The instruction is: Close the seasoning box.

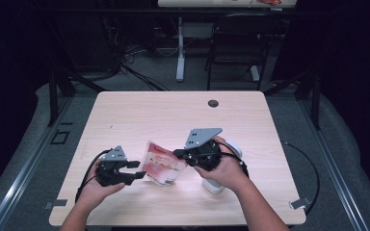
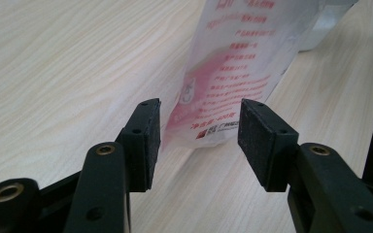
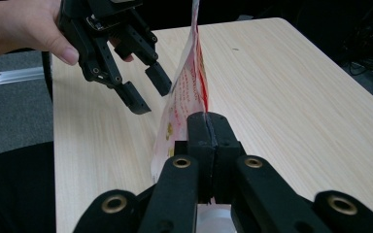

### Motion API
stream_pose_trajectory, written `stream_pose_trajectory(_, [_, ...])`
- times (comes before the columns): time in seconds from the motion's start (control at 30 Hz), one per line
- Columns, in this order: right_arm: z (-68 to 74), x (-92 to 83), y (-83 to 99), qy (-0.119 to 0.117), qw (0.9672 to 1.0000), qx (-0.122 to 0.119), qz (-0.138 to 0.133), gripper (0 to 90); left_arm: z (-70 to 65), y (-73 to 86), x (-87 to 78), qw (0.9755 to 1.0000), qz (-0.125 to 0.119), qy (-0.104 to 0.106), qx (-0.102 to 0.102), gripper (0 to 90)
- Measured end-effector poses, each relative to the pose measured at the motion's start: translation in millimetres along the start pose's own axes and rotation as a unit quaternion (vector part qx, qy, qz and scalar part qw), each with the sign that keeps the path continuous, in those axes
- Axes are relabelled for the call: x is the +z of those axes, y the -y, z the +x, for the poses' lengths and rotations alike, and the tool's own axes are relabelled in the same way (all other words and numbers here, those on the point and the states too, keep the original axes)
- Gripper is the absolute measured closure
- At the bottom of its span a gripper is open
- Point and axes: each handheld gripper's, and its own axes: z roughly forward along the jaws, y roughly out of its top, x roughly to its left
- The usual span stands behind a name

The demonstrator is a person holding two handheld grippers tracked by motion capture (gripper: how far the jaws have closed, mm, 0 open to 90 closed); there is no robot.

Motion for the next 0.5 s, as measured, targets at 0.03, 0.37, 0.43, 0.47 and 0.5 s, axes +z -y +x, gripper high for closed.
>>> stream_pose_trajectory(0.03, [0.1, 0.6, -0.1, -0.005, 1.0000, 0.003, -0.002, 89.4, -0.1, -0.1, -0.8, 1.0000, -0.005, -0.001, 0.001, 50.7])
stream_pose_trajectory(0.37, [7.6, 15.3, -11.2, -0.033, 0.9994, 0.008, -0.005, 83.6, 2.3, 0.0, -12.2, 0.9999, -0.017, 0.001, -0.002, 49.6])
stream_pose_trajectory(0.43, [9.7, 18.1, -13.5, -0.034, 0.9994, 0.007, -0.007, 81.2, 2.4, 0.4, -12.5, 0.9998, -0.019, 0.002, -0.002, 49.4])
stream_pose_trajectory(0.47, [10.5, 18.6, -14.8, -0.035, 0.9993, 0.006, -0.008, 80.7, 2.7, 1.0, -13.8, 0.9997, -0.022, 0.005, -0.003, 49.4])
stream_pose_trajectory(0.5, [11.4, 18.9, -16.2, -0.036, 0.9992, 0.009, -0.011, 79.7, 3.2, 1.3, -14.8, 0.9998, -0.021, 0.005, -0.003, 49.1])
